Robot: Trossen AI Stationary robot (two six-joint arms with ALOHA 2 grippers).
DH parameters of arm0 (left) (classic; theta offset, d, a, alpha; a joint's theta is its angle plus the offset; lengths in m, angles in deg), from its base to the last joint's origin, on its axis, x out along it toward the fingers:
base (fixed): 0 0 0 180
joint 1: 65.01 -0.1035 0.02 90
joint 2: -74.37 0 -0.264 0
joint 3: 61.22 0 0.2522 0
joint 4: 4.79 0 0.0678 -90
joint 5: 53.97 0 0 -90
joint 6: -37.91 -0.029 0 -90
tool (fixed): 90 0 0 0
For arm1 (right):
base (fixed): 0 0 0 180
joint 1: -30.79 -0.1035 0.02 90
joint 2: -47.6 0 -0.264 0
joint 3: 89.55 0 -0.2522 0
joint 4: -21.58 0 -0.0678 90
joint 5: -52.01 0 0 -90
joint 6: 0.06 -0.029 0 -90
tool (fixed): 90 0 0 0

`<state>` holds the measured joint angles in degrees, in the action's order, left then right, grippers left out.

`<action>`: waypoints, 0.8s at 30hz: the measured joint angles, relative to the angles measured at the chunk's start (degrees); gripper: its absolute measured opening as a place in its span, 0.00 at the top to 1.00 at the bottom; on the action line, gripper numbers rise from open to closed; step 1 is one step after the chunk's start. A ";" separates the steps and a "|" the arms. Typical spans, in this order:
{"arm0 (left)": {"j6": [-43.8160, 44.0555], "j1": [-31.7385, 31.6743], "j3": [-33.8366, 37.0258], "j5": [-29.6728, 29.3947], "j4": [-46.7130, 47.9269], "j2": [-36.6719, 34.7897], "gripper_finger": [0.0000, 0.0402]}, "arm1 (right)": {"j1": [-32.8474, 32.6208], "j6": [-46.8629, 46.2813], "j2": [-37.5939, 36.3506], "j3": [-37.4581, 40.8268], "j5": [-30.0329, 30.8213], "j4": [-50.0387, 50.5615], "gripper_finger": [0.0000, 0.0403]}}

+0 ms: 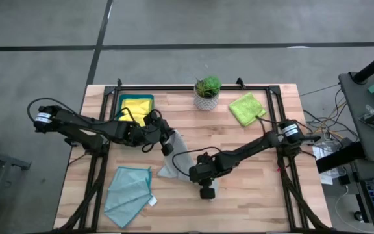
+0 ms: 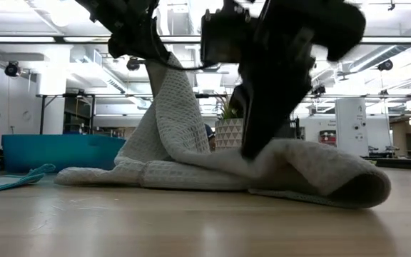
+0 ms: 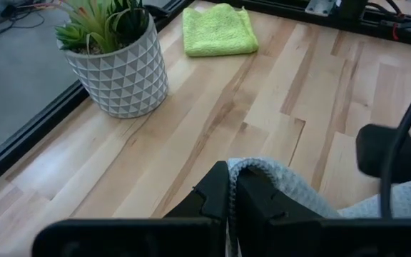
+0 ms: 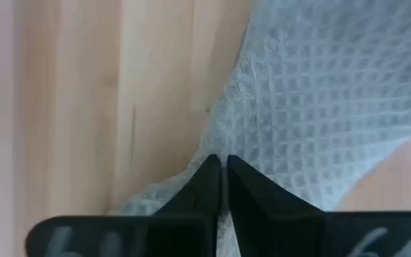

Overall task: Fold microfiber towels
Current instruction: Fold the gray towel

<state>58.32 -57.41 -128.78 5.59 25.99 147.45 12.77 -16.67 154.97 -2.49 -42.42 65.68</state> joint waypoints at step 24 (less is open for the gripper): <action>7.72 1.00 1.01 2.04 12.34 0.94 1.00 | 9.64 1.32 -24.18 23.06 21.94 -2.18 0.91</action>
<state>66.03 -56.41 -127.78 7.62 38.33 148.39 22.41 -15.35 130.79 20.57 -20.49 63.50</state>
